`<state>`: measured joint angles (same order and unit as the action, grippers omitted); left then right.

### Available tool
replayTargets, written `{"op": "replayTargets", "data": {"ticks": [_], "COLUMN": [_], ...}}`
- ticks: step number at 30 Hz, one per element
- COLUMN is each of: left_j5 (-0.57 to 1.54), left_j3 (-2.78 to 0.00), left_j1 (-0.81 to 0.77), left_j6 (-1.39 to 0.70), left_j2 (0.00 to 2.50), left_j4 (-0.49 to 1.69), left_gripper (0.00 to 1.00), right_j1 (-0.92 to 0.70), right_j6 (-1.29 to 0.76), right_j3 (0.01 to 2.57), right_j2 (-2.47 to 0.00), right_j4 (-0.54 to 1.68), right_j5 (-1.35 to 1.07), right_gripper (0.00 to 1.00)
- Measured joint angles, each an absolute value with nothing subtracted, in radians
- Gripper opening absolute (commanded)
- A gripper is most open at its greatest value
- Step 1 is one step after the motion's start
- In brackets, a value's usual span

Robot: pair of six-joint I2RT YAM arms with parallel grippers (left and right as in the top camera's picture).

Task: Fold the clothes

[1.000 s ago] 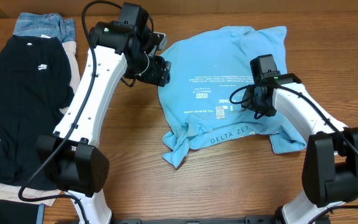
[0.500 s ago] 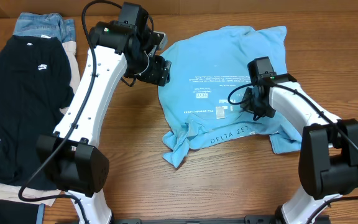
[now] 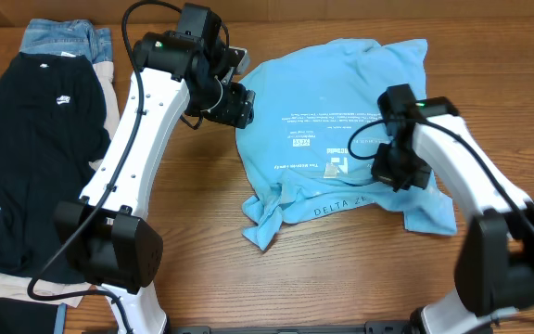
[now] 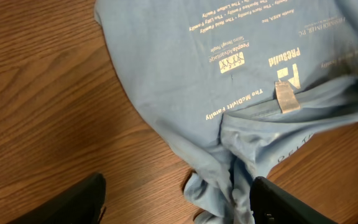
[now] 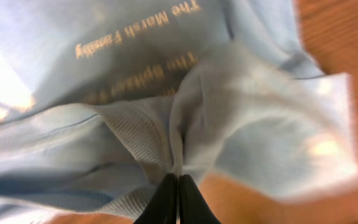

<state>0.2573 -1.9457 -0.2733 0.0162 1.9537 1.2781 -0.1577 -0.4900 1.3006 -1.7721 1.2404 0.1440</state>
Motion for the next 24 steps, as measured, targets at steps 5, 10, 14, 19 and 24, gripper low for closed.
{"op": "replayTargets", "data": {"ticks": [5, 10, 14, 19, 24], "left_j5": [0.244, 0.237, 0.234, 0.231, 0.228], "left_j3": [-1.946, -1.946, -1.946, -1.946, -1.946], "left_j1": [-0.273, -0.273, -0.273, -0.273, -0.273], "left_j6": [0.016, 0.016, 0.016, 0.016, 0.016], "left_j2": [1.954, 1.954, 1.954, 1.954, 1.954], "left_j4": [1.278, 1.278, 1.278, 1.279, 1.274], "left_gripper": [0.78, 0.78, 0.78, 0.78, 0.78], "right_j1": [-0.158, -0.158, -0.159, -0.159, -0.160], "right_j6": [-0.478, -0.472, -0.471, -0.471, -0.474], "right_j3": [1.314, 1.283, 1.161, 0.995, 0.982], "right_j2": [-1.620, -1.600, -1.600, -1.600, -1.574], "right_j4": [1.419, 1.431, 1.388, 1.301, 1.230], "right_j5": [0.091, 0.047, 0.013, -0.062, -0.145], "right_gripper": [0.04, 0.04, 0.04, 0.04, 0.11]}}
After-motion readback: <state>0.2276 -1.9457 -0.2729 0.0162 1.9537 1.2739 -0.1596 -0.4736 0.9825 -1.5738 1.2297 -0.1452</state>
